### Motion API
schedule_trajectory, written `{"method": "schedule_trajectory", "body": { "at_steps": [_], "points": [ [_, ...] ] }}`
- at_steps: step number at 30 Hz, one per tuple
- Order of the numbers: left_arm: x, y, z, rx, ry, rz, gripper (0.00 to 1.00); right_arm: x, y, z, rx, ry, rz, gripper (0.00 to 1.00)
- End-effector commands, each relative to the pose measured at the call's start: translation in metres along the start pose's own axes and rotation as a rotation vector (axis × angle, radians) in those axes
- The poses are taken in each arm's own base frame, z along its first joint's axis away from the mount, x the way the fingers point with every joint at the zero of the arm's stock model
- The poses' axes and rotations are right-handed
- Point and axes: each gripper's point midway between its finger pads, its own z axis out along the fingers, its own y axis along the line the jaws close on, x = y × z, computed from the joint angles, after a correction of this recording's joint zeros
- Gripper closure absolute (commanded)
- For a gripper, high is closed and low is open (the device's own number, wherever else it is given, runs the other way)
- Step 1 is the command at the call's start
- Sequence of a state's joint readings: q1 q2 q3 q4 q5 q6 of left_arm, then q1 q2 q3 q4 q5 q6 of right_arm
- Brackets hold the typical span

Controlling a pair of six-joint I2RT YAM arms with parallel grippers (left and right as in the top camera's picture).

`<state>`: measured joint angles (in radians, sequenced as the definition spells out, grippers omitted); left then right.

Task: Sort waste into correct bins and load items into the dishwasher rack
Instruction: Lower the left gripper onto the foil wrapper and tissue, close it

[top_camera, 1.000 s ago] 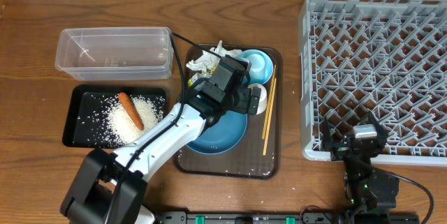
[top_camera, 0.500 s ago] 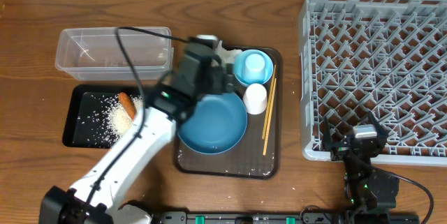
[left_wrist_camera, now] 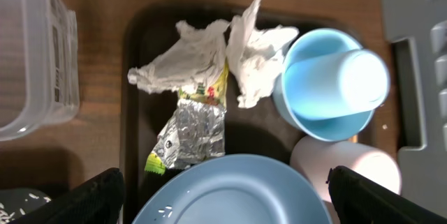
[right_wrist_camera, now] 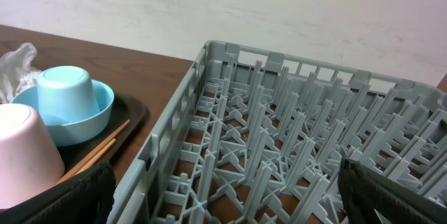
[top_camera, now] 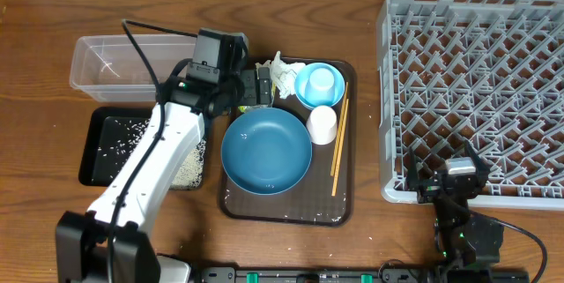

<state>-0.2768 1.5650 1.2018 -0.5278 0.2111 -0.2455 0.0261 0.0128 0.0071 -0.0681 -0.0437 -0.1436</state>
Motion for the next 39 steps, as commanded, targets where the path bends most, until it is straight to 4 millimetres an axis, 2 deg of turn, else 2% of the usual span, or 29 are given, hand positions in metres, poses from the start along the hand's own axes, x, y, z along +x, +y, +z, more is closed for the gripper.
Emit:
{"method": "schedule_trajectory", "body": {
  "at_steps": [1, 6, 12, 20, 22, 25, 31, 34, 39],
  "points": [
    [0.003, 0.003, 0.016, -0.007, 0.042, 0.017, 0.05, 0.001, 0.002, 0.0, -0.004, 0.003, -0.012, 0.01],
    [0.008, 0.009, 0.04, -0.022, 0.071, 0.027, 0.05, 0.001, 0.002, 0.0, -0.004, 0.003, -0.012, 0.01],
    [0.015, 0.034, 0.056, -0.174, 0.088, 0.048, 0.05, 0.001, 0.002, 0.0, -0.004, 0.003, -0.012, 0.01],
    [0.029, 0.028, 0.071, -0.181, 0.136, 0.093, 0.05, 0.001, 0.002, 0.0, -0.004, 0.003, -0.012, 0.01],
    [0.031, 0.028, 0.073, -0.182, 0.142, 0.095, 0.07, 0.001, 0.002, 0.0, -0.004, 0.003, -0.012, 0.01],
    [0.031, 0.03, 0.072, -0.193, 0.139, 0.095, 0.18, 0.001, 0.002, 0.0, -0.004, 0.003, -0.012, 0.01],
    [0.037, 0.037, 0.072, -0.23, 0.158, 0.097, 0.2, 0.001, 0.002, 0.0, -0.004, 0.003, -0.012, 0.01],
    [0.039, 0.046, 0.071, -0.278, 0.155, 0.101, 0.24, 0.001, 0.002, 0.0, -0.004, 0.003, -0.012, 0.01],
    [0.041, 0.047, 0.071, -0.28, 0.162, 0.101, 0.28, 0.001, 0.002, 0.0, -0.004, 0.003, -0.012, 0.01]
  ]
}}
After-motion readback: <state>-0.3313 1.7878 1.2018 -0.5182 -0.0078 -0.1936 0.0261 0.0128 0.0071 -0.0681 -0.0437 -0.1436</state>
